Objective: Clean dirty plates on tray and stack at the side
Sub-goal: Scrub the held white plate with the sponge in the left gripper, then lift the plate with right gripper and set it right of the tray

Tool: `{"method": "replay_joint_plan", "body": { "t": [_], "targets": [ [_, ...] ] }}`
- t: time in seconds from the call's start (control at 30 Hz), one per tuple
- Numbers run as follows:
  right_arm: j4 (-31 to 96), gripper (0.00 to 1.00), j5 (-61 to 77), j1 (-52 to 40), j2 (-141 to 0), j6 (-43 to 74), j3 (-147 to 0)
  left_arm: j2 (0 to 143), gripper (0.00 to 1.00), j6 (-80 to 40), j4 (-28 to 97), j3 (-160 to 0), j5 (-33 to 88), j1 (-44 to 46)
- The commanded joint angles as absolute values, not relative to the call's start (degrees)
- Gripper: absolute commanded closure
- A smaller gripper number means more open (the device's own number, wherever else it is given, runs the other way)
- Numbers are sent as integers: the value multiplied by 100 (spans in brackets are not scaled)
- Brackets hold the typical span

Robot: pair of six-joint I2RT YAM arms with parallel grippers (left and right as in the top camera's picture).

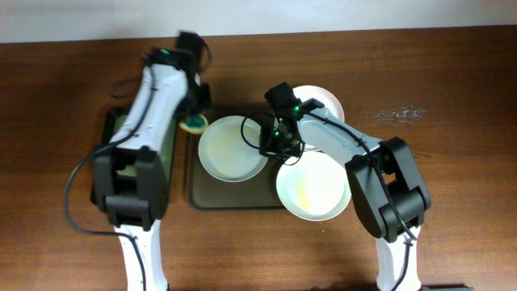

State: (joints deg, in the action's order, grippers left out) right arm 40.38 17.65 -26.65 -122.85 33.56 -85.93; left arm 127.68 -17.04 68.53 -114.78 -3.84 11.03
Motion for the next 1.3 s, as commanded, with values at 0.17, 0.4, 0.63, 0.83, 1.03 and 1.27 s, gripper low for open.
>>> {"method": "replay_joint_plan", "body": {
  "t": [0.17, 0.4, 0.63, 0.83, 1.03, 1.27],
  "targets": [
    [5205, 96, 180, -2926, -11858, 2567, -9413, 12401, 100, -1319, 8624, -13500, -388, 150],
    [6626, 96, -3135, -4150, -11797, 2818, -10659, 12401, 100, -1319, 8617, -13500, -388, -91],
    [7030, 96, -6211, -5325, -11797, 2943, -11072, 12401, 100, -1317, 8600, -13500, -388, -93],
    [7024, 96, -8447, -6077, -11797, 2941, -11072, 12401, 100, -1317, 8602, -13500, -390, -93],
    [6963, 96, -8405, -6066, -11797, 3024, -11069, 12401, 100, -1317, 8602, -13500, -390, -93],
    [6967, 96, -5210, -5301, -11799, 3374, -11069, 12405, 100, -1317, 8602, -13500, -390, -93]
  ]
}}
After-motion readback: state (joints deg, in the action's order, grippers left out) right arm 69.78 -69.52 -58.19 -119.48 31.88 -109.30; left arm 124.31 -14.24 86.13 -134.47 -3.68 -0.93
